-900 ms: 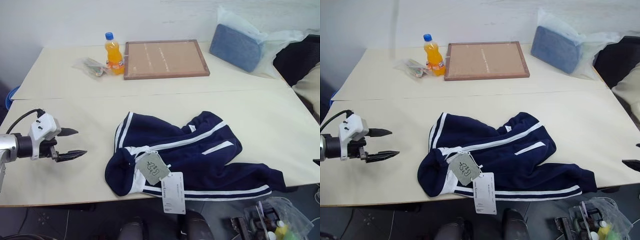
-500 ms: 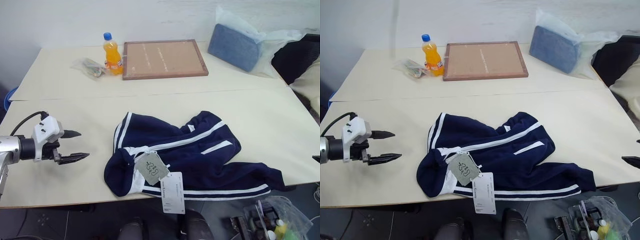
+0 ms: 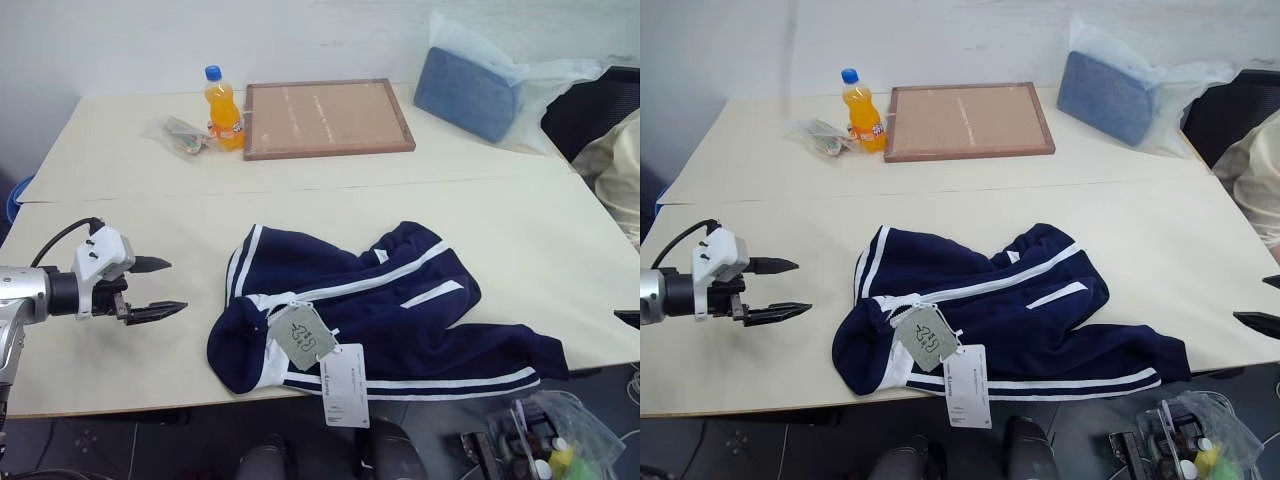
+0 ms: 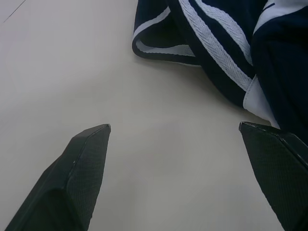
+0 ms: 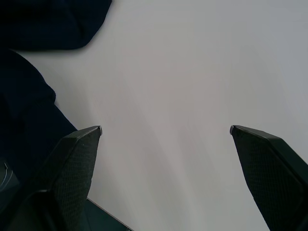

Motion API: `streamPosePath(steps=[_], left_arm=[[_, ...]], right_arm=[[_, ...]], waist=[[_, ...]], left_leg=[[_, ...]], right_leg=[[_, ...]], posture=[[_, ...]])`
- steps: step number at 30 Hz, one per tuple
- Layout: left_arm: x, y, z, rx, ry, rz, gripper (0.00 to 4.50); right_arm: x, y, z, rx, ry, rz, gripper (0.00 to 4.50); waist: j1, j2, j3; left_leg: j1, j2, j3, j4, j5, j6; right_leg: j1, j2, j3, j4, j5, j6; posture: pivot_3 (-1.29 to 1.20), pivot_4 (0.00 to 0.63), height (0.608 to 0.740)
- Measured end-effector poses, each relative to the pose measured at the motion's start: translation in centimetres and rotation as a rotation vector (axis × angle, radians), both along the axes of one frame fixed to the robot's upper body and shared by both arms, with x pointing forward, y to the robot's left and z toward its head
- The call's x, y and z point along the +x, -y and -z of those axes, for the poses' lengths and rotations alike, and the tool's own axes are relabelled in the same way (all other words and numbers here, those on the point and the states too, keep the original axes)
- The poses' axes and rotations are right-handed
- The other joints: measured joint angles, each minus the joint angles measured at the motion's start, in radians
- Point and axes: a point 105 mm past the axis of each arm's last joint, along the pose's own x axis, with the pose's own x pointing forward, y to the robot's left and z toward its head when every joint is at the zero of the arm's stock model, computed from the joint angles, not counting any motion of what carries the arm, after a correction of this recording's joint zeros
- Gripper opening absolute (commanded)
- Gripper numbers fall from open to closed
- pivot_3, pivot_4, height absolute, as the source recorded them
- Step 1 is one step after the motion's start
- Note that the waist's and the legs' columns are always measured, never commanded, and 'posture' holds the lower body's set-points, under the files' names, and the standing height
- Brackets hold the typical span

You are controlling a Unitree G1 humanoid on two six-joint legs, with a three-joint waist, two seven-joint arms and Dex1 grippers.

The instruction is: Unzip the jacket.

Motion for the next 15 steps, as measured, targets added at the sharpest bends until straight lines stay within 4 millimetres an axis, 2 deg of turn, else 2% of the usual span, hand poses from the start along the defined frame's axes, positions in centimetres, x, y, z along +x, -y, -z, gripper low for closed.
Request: streamPosePath(steps=[7, 9, 13, 15], left_arm=[[-0.2, 1.0, -0.6, -0.059, -0.031, 0.034, 4.5], [-0.1, 2.4, -1.6, -0.097, -0.045, 0.095, 4.5], [0.7, 6.8, -5.0, -0.078, 0.001, 0.312, 4.5], [1.3, 8.4, -6.0, -0.06, 0.022, 0.392, 4.5]], right_arm=[[0.8, -1.4, -0.9, 0.014, 0.012, -0.049, 4.47], [1.9, -3.5, -1.6, -0.005, 0.025, -0.134, 4.47], [5.1, -9.8, -4.3, -0.086, 0.126, -0.396, 4.47], [6.4, -12.3, -5.2, -0.113, 0.161, -0.49, 4.47]], waist=[[0.0, 0.0, 0.0], [0.0, 0.0, 0.0], [0.0, 0.0, 0.0], [0.001, 0.0, 0.0]], left_leg=[[0.0, 0.0, 0.0, 0.001, 0.0, 0.0], [0.0, 0.0, 0.0, 0.002, 0.0, 0.0], [0.001, -0.005, 0.001, 0.003, 0.0, -0.001], [0.001, -0.006, 0.001, 0.003, 0.001, -0.001]], right_leg=[[0.0, 0.0, 0.001, 0.001, 0.0, 0.0], [0.0, 0.0, 0.001, 0.002, 0.0, 0.0], [-0.001, 0.001, 0.002, 0.003, 0.0, 0.0], [-0.001, 0.001, 0.003, 0.004, 0.0, 0.0]], posture=[[0.0, 0.15, 0.74], [0.0, 0.15, 0.74], [0.0, 0.15, 0.74], [0.0, 0.15, 0.74]])
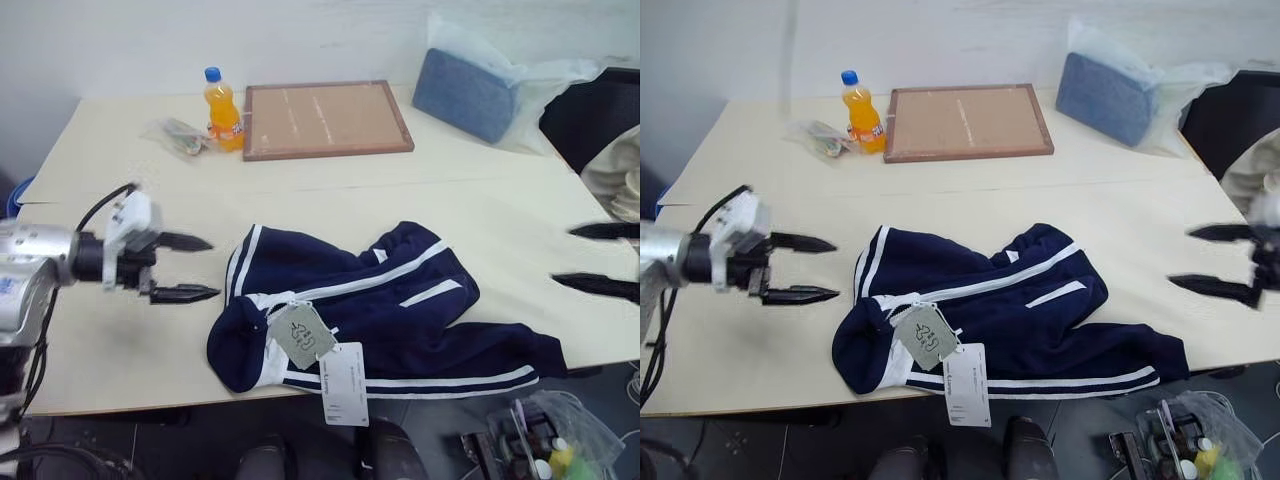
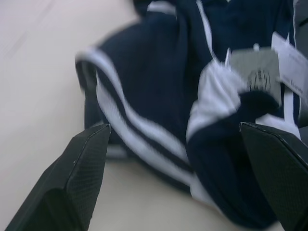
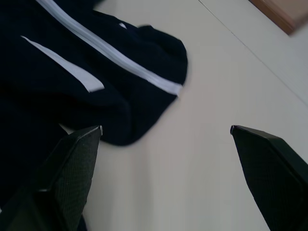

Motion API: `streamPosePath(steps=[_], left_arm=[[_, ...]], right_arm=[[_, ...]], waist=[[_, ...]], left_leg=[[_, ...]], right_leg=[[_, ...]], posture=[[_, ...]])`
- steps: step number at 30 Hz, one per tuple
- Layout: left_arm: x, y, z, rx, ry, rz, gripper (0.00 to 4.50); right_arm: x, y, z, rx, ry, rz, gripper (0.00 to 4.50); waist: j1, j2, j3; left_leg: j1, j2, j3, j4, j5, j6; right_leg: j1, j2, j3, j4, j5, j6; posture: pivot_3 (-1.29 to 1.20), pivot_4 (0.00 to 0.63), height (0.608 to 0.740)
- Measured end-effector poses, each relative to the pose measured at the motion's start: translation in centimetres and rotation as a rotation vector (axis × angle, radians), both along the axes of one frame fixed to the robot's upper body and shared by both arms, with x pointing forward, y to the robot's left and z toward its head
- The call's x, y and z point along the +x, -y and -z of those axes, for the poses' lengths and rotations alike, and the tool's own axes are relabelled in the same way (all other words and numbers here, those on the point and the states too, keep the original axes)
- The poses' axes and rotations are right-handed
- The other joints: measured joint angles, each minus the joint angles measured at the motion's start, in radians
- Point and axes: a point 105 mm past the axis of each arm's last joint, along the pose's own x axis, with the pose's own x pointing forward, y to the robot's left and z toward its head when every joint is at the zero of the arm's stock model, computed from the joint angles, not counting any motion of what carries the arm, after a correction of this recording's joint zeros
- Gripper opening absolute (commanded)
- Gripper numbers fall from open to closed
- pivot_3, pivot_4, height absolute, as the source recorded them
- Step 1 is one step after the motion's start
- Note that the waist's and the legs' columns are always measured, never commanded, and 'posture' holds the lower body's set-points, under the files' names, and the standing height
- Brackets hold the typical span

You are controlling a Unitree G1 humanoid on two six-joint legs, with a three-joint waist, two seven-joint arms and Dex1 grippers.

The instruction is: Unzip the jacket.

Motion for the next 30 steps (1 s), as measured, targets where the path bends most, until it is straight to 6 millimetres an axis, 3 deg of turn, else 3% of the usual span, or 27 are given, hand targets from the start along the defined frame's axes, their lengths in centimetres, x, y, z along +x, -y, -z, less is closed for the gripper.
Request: streamPosePath(steps=[3, 6, 12, 18, 21, 24, 29, 30], left_arm=[[2.1, 2.9, -0.8, 0.04, 0.023, 0.127, 4.5], [3.6, 5.5, -0.8, 0.103, 0.046, 0.229, 4.5], [7.2, 6.2, 1.9, 0.226, 0.036, 0.203, 4.5], [8.2, 5.1, 4.8, 0.298, -0.019, 0.176, 4.5], [8.2, 5.5, 5.5, 0.316, -0.027, 0.195, 3.88], [8.1, 5.6, 5.7, 0.322, -0.033, 0.205, 2.98], [7.9, 5.4, 5.5, 0.31, -0.045, 0.211, 1.55], [7.8, 5.4, 5.5, 0.309, -0.048, 0.214, 1.19]], right_arm=[[3.4, -5.4, -1.3, -0.044, 0.061, -0.155, 4.47], [6.4, -9.4, -1.0, -0.126, 0.071, -0.226, 4.47], [11.2, -11.3, 2.1, -0.332, 0.029, -0.144, 4.47], [12.2, -11.2, 4.9, -0.463, -0.028, -0.155, 4.47], [12.7, -11.9, 5.8, -0.499, -0.031, -0.156, 4.5], [12.9, -12.4, 6.7, -0.498, -0.045, -0.155, 4.5], [12.9, -12.9, 7.3, -0.487, -0.066, -0.159, 3.41], [12.9, -13.0, 7.4, -0.487, -0.069, -0.162, 2.99]], waist=[[-0.001, 0.0, 0.0], [-0.001, 0.0, 0.0], [-0.012, 0.0, 0.0], [-0.033, 0.0, 0.0], [-0.044, 0.0, 0.0], [-0.052, 0.0, 0.0], [-0.06, 0.0, 0.0], [-0.06, 0.0, 0.0]], left_leg=[[-0.002, -0.002, 0.001, 0.001, 0.0, 0.0], [-0.009, -0.002, 0.001, 0.0, 0.001, 0.001], [-0.016, -0.004, 0.0, 0.001, 0.001, 0.002], [-0.018, -0.004, -0.002, 0.001, 0.002, 0.003], [-0.018, -0.004, -0.003, 0.003, 0.002, 0.003], [-0.018, -0.003, -0.004, 0.006, 0.002, 0.003], [-0.018, -0.003, -0.004, 0.007, 0.002, 0.003], [-0.018, -0.003, -0.005, 0.007, 0.002, 0.003]], right_leg=[[-0.002, 0.001, 0.0, 0.0, 0.0, 0.0], [-0.01, 0.001, 0.0, 0.002, 0.0, 0.0], [-0.014, -0.003, -0.01, 0.0, 0.0, 0.001], [-0.015, -0.004, -0.014, 0.0, 0.0, 0.001], [-0.015, -0.005, -0.015, 0.004, 0.0, 0.001], [-0.015, -0.006, -0.015, 0.007, 0.0, 0.001], [-0.015, -0.006, -0.015, 0.007, 0.0, 0.001], [-0.014, -0.006, -0.015, 0.007, 0.0, 0.001]], posture=[[0.0, 0.15, 0.74], [0.0, 0.15, 0.74], [0.0, 0.15, 0.74], [0.0, 0.15, 0.74], [0.0, 0.15, 0.74], [0.0, 0.15, 0.74], [0.0, 0.15, 0.74], [0.0, 0.15, 0.74]])
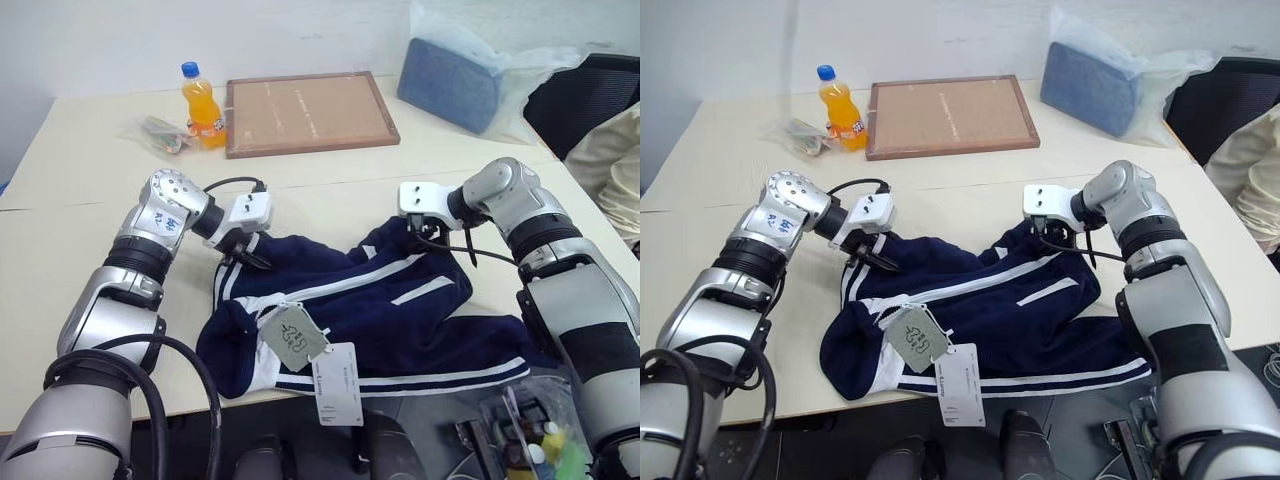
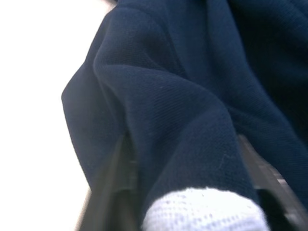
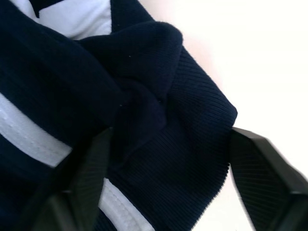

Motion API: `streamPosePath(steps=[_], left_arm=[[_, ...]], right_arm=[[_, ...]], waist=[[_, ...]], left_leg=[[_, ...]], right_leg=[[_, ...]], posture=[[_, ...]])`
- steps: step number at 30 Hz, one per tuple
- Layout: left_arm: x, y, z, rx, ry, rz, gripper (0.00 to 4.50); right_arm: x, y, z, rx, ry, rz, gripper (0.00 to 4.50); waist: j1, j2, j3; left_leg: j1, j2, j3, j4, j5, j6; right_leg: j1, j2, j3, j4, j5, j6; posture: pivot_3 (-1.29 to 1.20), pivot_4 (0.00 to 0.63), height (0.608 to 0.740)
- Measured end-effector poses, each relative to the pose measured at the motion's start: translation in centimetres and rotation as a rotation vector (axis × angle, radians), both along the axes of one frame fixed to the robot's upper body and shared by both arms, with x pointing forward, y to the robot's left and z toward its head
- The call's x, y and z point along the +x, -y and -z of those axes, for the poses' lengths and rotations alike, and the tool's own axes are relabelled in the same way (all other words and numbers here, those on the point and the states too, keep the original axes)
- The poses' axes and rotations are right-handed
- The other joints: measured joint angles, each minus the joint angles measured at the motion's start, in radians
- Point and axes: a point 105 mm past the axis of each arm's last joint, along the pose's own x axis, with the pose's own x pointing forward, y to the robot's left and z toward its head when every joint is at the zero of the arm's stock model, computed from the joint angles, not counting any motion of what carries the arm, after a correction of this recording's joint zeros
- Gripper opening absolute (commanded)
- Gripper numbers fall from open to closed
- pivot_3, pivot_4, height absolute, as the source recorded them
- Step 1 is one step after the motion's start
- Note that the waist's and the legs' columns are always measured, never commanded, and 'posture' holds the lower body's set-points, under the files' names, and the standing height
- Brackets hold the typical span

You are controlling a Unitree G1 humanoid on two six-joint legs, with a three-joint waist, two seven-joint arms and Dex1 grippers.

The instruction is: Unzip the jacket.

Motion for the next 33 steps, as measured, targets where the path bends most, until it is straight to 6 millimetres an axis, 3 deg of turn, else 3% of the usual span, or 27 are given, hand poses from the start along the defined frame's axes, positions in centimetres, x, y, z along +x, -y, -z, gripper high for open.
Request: streamPosePath(steps=[4, 9, 14, 20, 22, 25, 33], left_arm=[[-0.1, -0.2, 0.0, -0.006, -0.002, -0.006, 0.05], [-0.3, -0.6, 0.6, -0.003, -0.005, -0.016, 0.0], [0.2, -1.1, 0.8, 0.006, 0.036, -0.057, 0.0], [3.3, -2.5, 0.4, -0.049, 0.179, -0.272, 0.0], [5.2, -1.3, -1.0, -0.09, 0.288, -0.343, 0.0], [6.3, -0.3, -2.1, -0.13, 0.358, -0.382, 0.0], [6.6, 3.6, -1.8, -0.135, 0.397, -0.31, 0.0]], right_arm=[[0.0, 0.1, 0.3, 0.008, -0.01, 0.019, 1.74], [0.8, 0.6, 0.2, 0.046, 0.019, 0.109, 0.1], [1.4, 1.7, -0.5, 0.106, 0.05, 0.224, 0.05], [2.0, 5.1, -3.3, 0.239, 0.132, 0.421, 0.05], [1.0, 7.1, -1.9, 0.248, 0.115, 0.485, 0.05], [-0.2, 8.3, 0.5, 0.257, 0.078, 0.554, 0.05], [-2.1, 10.0, 1.4, 0.314, 0.133, 0.705, 0.05]], waist=[[0.0, 0.0, 0.0], [0.001, 0.0, 0.0], [0.003, 0.0, 0.0], [0.008, 0.0, 0.0], [0.026, 0.0, 0.0], [0.037, 0.0, 0.0], [0.055, 0.0, 0.0]], left_leg=[[0.0, 0.0, -0.001, 0.001, 0.0, 0.0], [0.0, 0.0, -0.001, 0.002, 0.0, 0.0], [-0.001, -0.001, -0.003, 0.003, 0.0, 0.0], [-0.003, -0.002, -0.006, 0.004, 0.0, 0.0], [-0.005, -0.003, -0.01, 0.006, 0.0, 0.0], [-0.006, -0.004, -0.01, 0.007, 0.0, 0.001], [-0.006, -0.004, -0.01, 0.008, 0.0, 0.001]], right_leg=[[0.001, 0.0, 0.0, 0.001, 0.0, 0.0], [0.001, -0.001, -0.001, 0.001, 0.0, 0.0], [0.001, -0.002, -0.002, 0.001, 0.0, 0.0], [0.002, -0.003, -0.005, 0.001, 0.0, 0.0], [0.003, -0.004, -0.007, 0.001, 0.0, 0.0], [0.003, -0.005, -0.008, 0.001, 0.0, 0.0], [0.003, -0.004, -0.008, 0.002, 0.0, 0.0]], posture=[[0.0, 0.15, 0.74], [0.0, 0.15, 0.74], [0.0, 0.15, 0.74], [0.0, 0.15, 0.74], [0.0, 0.15, 0.74], [0.0, 0.15, 0.74], [0.0, 0.15, 0.74]])
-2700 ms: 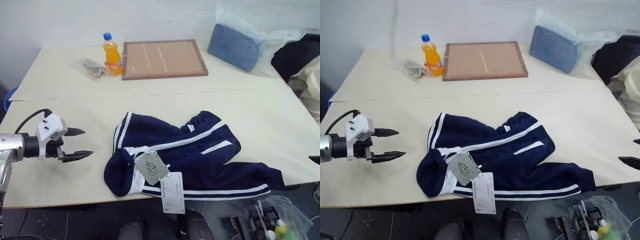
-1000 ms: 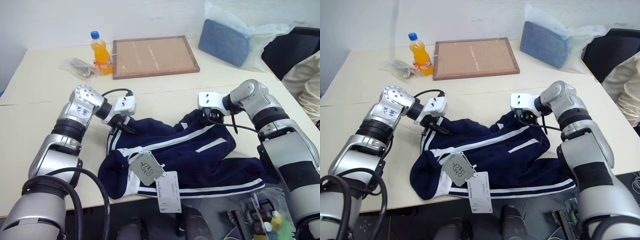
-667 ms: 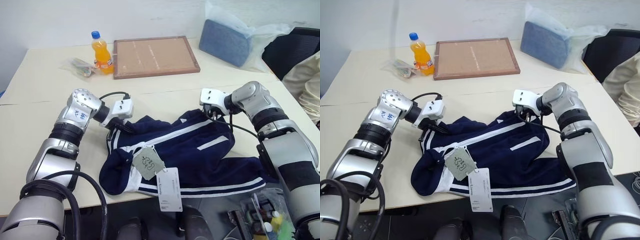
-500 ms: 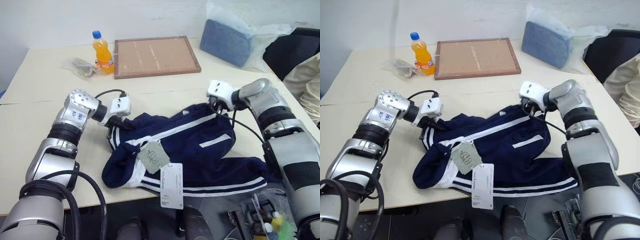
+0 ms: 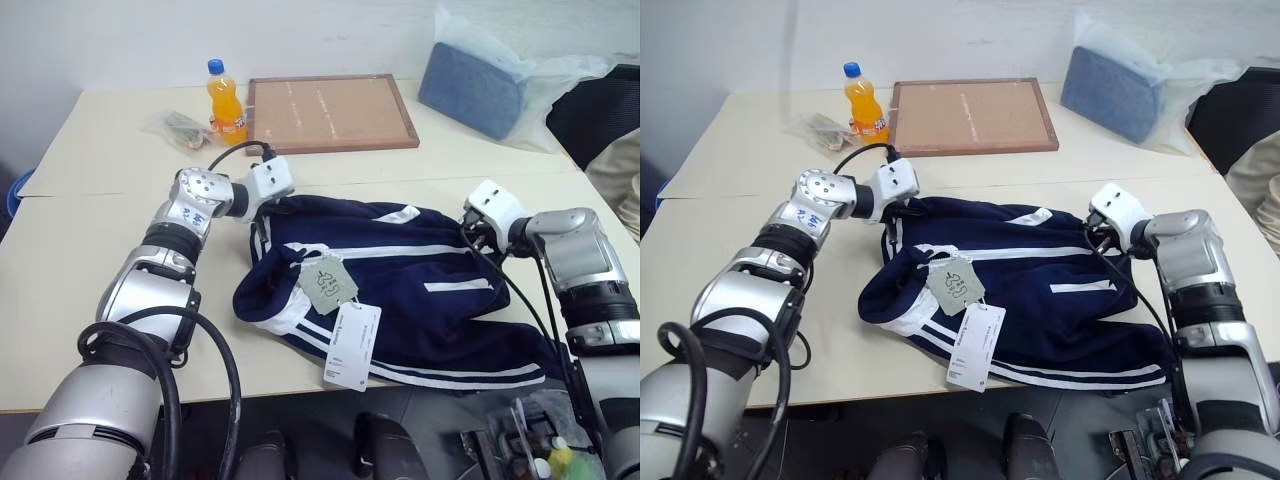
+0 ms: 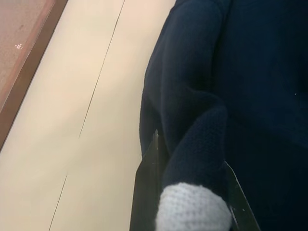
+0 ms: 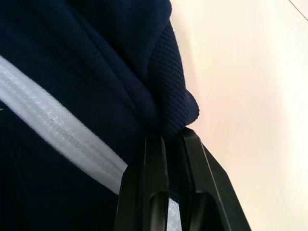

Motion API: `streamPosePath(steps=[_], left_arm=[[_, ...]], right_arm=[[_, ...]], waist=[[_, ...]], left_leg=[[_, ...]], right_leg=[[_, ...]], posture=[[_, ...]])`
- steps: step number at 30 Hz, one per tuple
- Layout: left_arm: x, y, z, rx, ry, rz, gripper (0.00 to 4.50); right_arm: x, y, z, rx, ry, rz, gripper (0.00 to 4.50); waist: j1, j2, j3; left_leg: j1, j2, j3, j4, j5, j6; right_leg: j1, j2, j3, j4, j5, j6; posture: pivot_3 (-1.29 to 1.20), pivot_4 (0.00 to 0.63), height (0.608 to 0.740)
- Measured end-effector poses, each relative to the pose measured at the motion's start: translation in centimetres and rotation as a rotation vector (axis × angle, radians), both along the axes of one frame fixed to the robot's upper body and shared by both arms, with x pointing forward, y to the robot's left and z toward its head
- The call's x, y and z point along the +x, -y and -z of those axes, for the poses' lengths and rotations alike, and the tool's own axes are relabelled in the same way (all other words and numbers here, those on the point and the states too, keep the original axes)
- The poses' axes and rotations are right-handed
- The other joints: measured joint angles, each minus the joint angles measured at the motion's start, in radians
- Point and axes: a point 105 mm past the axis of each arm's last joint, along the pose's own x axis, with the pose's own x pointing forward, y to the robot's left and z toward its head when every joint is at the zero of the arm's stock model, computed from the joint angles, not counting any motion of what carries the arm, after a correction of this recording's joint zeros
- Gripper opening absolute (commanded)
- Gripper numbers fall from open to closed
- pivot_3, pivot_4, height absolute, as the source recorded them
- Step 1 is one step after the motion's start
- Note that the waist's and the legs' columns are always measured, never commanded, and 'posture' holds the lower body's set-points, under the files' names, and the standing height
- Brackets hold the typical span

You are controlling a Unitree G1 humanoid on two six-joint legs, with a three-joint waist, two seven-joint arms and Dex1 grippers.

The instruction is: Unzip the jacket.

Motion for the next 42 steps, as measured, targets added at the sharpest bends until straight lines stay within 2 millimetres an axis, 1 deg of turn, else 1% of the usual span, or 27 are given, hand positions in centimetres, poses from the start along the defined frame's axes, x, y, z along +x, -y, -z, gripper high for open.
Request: streamPosePath(steps=[2, 4, 6, 7, 10, 13, 15, 17, 19, 20, 21, 22, 23, 24, 25, 26, 27, 30, 31, 33, 37, 40, 42], left_arm=[[0.0, 0.0, 0.2, 0.013, -0.005, -0.001, 0.0], [-0.1, -0.3, 0.5, 0.02, -0.022, -0.006, 0.51], [-0.1, -0.7, 0.6, 0.025, -0.032, -0.008, 0.99], [-0.2, -0.9, 0.6, 0.026, -0.036, -0.009, 1.28], [-0.3, -2.6, 0.5, 0.033, -0.047, -0.025, 2.27], [-0.3, -4.3, 0.3, 0.025, -0.039, -0.061, 3.24], [-0.3, -5.1, -0.7, 0.004, -0.012, -0.075, 3.85], [-0.7, -5.4, -2.5, -0.061, 0.01, -0.043, 3.85], [-1.6, -5.1, -4.7, -0.129, 0.018, 0.033, 3.85], [-2.7, -4.7, -6.1, -0.163, 0.016, 0.111, 3.85], [-4.3, -4.6, -6.9, -0.181, 0.005, 0.199, 3.85], [-5.8, -4.6, -7.1, -0.18, -0.022, 0.263, 3.85], [-7.2, -4.6, -6.7, -0.169, -0.059, 0.311, 3.85], [-8.9, -4.6, -5.7, -0.137, -0.113, 0.366, 3.85], [-10.2, -4.5, -4.7, -0.1, -0.143, 0.399, 3.85], [-11.5, -4.6, -3.0, -0.053, -0.185, 0.416, 3.85], [-12.6, -4.6, -1.5, -0.012, -0.226, 0.429, 3.85], [-14.6, -4.3, 1.1, 0.117, -0.243, 0.488, 3.85], [-14.8, -4.2, 1.8, 0.155, -0.234, 0.502, 3.85], [-14.8, -4.0, 2.8, 0.192, -0.217, 0.502, 3.85], [-15.1, -2.7, 4.9, 0.215, -0.192, 0.529, 3.85], [-15.2, -1.8, 5.9, 0.22, -0.163, 0.543, 3.85], [-15.1, -1.3, 6.2, 0.215, -0.142, 0.537, 3.85]], right_arm=[[0.0, 0.0, -0.2, 0.0, 0.027, 0.01, 0.05], [0.0, -0.1, -0.3, -0.006, 0.058, 0.001, 0.0], [-0.1, 0.0, -0.4, -0.003, 0.073, 0.001, 0.67], [-0.2, 0.1, -0.5, -0.002, 0.08, 0.001, 0.92], [-1.0, 1.1, -1.3, -0.004, 0.112, 0.002, 2.02], [-2.1, 1.9, -2.7, -0.034, 0.155, -0.01, 3.08], [-3.0, 2.2, -4.1, -0.069, 0.194, -0.034, 3.75], [-4.4, 2.2, -5.5, -0.056, 0.226, -0.075, 3.75], [-6.3, 2.3, -6.3, -0.057, 0.221, -0.136, 3.75], [-7.8, 2.3, -6.4, -0.067, 0.198, -0.184, 3.75], [-9.2, 2.3, -6.2, -0.078, 0.166, -0.234, 3.75], [-10.3, 2.4, -5.9, -0.082, 0.133, -0.267, 3.75], [-11.1, 2.5, -5.6, -0.09, 0.108, -0.295, 3.75], [-12.2, 2.5, -5.0, -0.101, 0.073, -0.335, 3.75], [-13.0, 2.6, -4.5, -0.121, 0.045, -0.368, 3.75], [-14.0, 2.7, -3.6, -0.14, 0.002, -0.409, 3.75], [-14.7, 2.8, -2.8, -0.156, -0.028, -0.439, 3.75], [-15.4, 3.0, -1.4, -0.238, -0.049, -0.502, 3.75], [-15.3, 3.1, -1.1, -0.27, -0.039, -0.515, 3.75], [-15.1, 3.1, -0.9, -0.311, -0.019, -0.535, 3.75], [-14.2, 3.1, 0.8, -0.369, -0.016, -0.571, 3.75], [-13.2, 2.6, 1.9, -0.389, 0.021, -0.587, 3.75], [-12.8, 2.5, 2.7, -0.403, 0.021, -0.599, 3.75]], waist=[[0.001, 0.0, 0.0], [0.002, 0.0, 0.0], [0.001, 0.0, 0.0], [0.002, 0.0, 0.0], [0.003, 0.0, 0.0], [0.003, 0.0, 0.0], [0.004, -0.001, 0.0], [0.006, -0.001, 0.001], [0.01, -0.002, 0.001], [0.012, -0.002, 0.001], [0.013, -0.002, 0.001], [0.011, -0.002, 0.001], [0.01, -0.002, 0.001], [0.007, -0.002, 0.001], [0.004, -0.002, 0.001], [0.003, -0.002, 0.001], [0.004, -0.003, 0.002], [0.007, -0.003, 0.002], [0.013, -0.003, 0.002], [0.022, -0.003, 0.002], [0.031, -0.003, 0.002], [0.031, -0.003, 0.002], [0.032, -0.003, 0.002]], left_leg=[[0.0, 0.0, 0.0, 0.0, 0.0, 0.0], [0.0, 0.0, 0.0, 0.0, 0.0, 0.0], [0.0, 0.0, 0.0, 0.0, 0.0, 0.0], [0.0, 0.0, 0.0, 0.0, 0.0, 0.0], [0.0, 0.0, 0.0, -0.001, 0.0, 0.0], [0.0, 0.0, 0.0, 0.0, 0.0, 0.0], [0.0, 0.0, 0.0, 0.0, 0.0, 0.0], [0.0, 0.0, 0.0, 0.0, 0.0, 0.0], [-0.001, 0.0, -0.001, 0.0, 0.0, 0.0], [-0.001, 0.0, -0.001, -0.001, 0.0, 0.0], [0.0, 0.0, -0.001, -0.001, 0.0, 0.0], [0.001, 0.001, -0.001, -0.001, 0.0, 0.0], [0.001, 0.001, -0.001, -0.001, 0.0, 0.0], [0.002, 0.001, 0.0, -0.001, 0.0, 0.0], [0.003, 0.001, 0.0, -0.001, 0.0, 0.0], [0.006, 0.002, 0.0, -0.001, 0.0, 0.0], [0.008, 0.002, 0.0, 0.0, 0.0, -0.001], [0.012, 0.003, -0.001, 0.001, 0.0, -0.001], [0.015, 0.002, -0.001, 0.001, 0.0, -0.001], [0.017, 0.002, -0.001, 0.0, -0.001, -0.001], [0.016, 0.002, -0.003, 0.0, -0.001, 0.0], [0.016, 0.003, -0.002, 0.0, -0.001, 0.0], [0.016, 0.002, -0.002, 0.0, -0.001, 0.0]], right_leg=[[0.0, 0.0, 0.0, 0.0, 0.0, 0.0], [0.0, 0.0, 0.0, 0.0, 0.0, 0.0], [0.0, 0.0, 0.0, 0.0, 0.0, 0.0], [0.0, 0.0, 0.0, 0.0, 0.0, 0.0], [0.0, 0.0, 0.0, -0.001, 0.0, 0.0], [0.0, 0.0, 0.0, -0.001, 0.0, 0.0], [0.0, 0.0, 0.0, -0.001, 0.0, 0.0], [0.0, 0.0, 0.0, -0.001, 0.0, 0.0], [0.0, 0.0, -0.001, -0.002, 0.0, 0.0], [0.0, 0.001, -0.001, -0.002, 0.0, 0.0], [0.0, 0.001, -0.001, -0.003, 0.0, 0.0], [0.001, 0.001, -0.001, -0.003, 0.0, 0.0], [0.002, 0.001, 0.0, -0.003, 0.0, 0.0], [0.002, 0.001, 0.001, -0.002, 0.0, 0.0], [0.003, 0.001, 0.001, -0.002, 0.0, 0.0], [0.006, 0.002, 0.002, -0.002, 0.0, 0.0], [0.007, 0.002, 0.002, -0.002, 0.0, 0.0], [0.012, 0.002, 0.002, -0.002, 0.0, 0.0], [0.016, 0.002, 0.002, -0.003, 0.0, 0.0], [0.017, 0.002, 0.003, -0.003, 0.0, 0.0], [0.017, 0.002, 0.002, -0.004, 0.0, 0.0], [0.017, 0.002, 0.002, -0.004, 0.0, 0.0], [0.017, 0.002, 0.002, -0.004, 0.0, 0.0]], posture=[[0.0, 0.15, 0.74], [0.0, 0.15, 0.74], [0.0, 0.15, 0.74], [0.0, 0.15, 0.74], [0.0, 0.15, 0.74], [0.0, 0.15, 0.74], [0.0, 0.15, 0.74], [0.0, 0.15, 0.74], [0.0, 0.15, 0.74], [0.0, 0.15, 0.74], [0.0, 0.15, 0.74], [0.0, 0.15, 0.74], [0.0, 0.15, 0.74], [0.0, 0.15, 0.74], [0.0, 0.15, 0.74], [0.0, 0.15, 0.74], [0.0, 0.15, 0.74], [0.0, 0.15, 0.74], [0.0, 0.15, 0.74], [0.0, 0.15, 0.74], [0.0, 0.15, 0.74], [0.0, 0.15, 0.74], [0.0, 0.15, 0.74]])
